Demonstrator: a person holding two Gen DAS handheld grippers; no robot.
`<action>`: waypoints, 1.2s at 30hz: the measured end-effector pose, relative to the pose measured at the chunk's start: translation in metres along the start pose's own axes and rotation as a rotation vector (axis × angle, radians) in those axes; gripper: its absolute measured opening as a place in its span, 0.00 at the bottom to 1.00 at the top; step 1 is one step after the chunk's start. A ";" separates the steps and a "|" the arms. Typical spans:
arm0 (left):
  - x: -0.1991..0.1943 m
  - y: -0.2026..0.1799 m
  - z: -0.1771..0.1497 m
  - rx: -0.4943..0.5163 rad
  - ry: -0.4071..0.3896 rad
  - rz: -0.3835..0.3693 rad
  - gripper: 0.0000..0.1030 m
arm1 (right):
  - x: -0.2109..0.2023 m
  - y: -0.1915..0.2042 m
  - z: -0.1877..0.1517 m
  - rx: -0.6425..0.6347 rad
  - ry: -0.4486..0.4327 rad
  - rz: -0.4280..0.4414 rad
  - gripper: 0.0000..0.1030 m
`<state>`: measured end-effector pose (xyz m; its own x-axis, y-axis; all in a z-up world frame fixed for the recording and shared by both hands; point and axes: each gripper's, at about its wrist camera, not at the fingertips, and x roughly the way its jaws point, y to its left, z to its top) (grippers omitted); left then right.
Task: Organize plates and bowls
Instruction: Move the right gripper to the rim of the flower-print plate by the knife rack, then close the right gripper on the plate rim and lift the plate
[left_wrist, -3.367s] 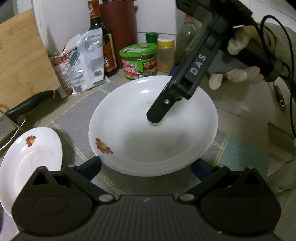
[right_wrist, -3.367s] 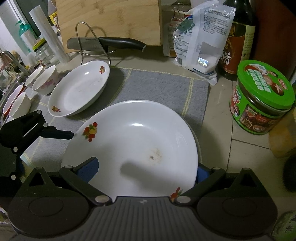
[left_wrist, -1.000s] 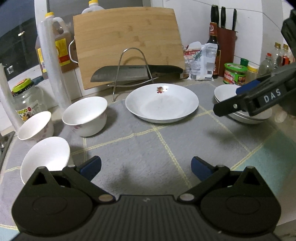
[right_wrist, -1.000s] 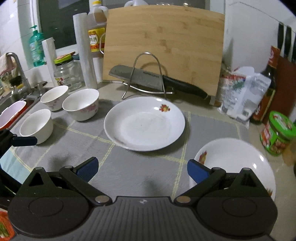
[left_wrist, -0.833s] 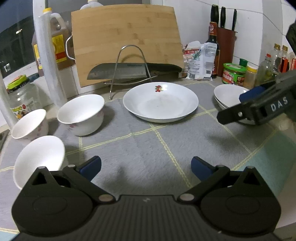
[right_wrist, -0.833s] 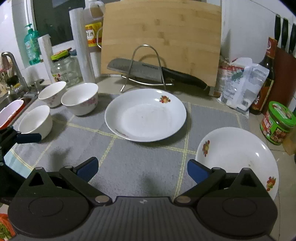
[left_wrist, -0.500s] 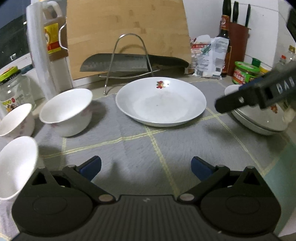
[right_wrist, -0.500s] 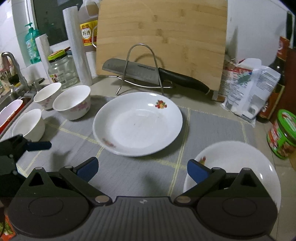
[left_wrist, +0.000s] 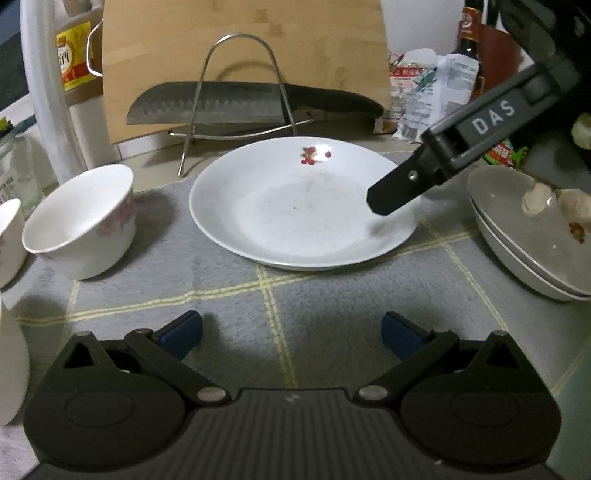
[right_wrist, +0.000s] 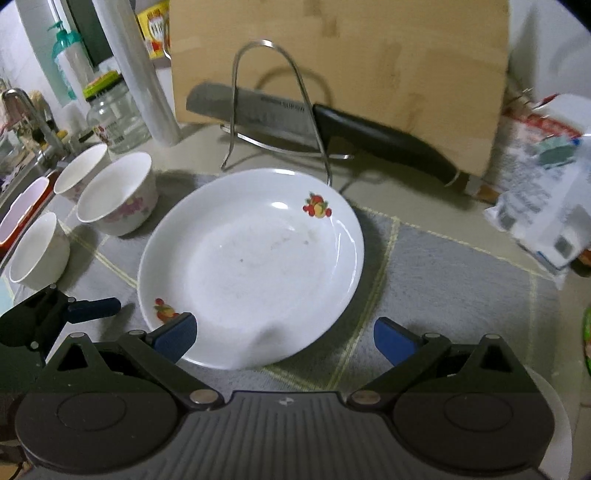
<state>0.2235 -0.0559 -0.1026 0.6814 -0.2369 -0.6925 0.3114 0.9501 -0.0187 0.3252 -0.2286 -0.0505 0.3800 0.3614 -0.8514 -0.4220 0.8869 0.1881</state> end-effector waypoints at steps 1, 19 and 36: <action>0.002 0.000 0.001 -0.007 0.000 -0.001 0.99 | 0.005 -0.002 0.003 -0.005 0.015 0.008 1.00; 0.021 -0.004 0.015 -0.025 -0.046 0.016 1.00 | 0.052 -0.026 0.052 -0.009 0.102 0.168 1.00; 0.024 -0.001 0.017 -0.006 -0.056 0.000 1.00 | 0.082 -0.020 0.094 -0.095 0.103 0.236 1.00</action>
<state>0.2507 -0.0658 -0.1068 0.7174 -0.2481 -0.6510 0.3077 0.9512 -0.0235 0.4424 -0.1894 -0.0776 0.1789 0.5192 -0.8357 -0.5659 0.7491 0.3443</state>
